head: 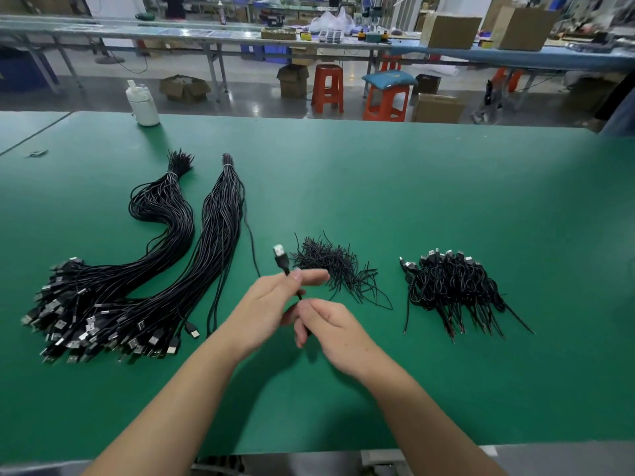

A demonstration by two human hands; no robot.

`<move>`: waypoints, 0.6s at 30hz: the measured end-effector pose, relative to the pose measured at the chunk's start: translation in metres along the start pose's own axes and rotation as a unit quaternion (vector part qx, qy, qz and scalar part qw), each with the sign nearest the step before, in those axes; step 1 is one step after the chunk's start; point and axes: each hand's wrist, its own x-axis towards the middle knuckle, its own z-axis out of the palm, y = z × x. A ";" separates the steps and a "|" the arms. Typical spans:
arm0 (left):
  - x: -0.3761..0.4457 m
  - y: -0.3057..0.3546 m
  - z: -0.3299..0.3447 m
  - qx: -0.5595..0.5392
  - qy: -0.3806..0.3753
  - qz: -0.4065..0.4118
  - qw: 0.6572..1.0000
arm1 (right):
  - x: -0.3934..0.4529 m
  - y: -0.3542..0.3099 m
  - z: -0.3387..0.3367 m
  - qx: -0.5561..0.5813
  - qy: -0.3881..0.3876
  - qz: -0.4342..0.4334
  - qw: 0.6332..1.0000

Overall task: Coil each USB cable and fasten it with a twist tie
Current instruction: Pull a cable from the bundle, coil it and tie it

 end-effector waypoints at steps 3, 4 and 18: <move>0.013 0.007 -0.004 -0.286 0.056 0.002 0.957 | -0.001 0.010 0.006 0.080 -0.016 0.047 0.996; 0.016 0.011 -0.010 -0.395 0.050 -0.005 0.917 | -0.001 0.013 0.008 0.107 -0.013 0.065 0.992; 0.004 -0.021 -0.009 0.056 -0.094 -0.144 0.983 | -0.002 0.019 -0.006 0.251 0.035 0.155 0.955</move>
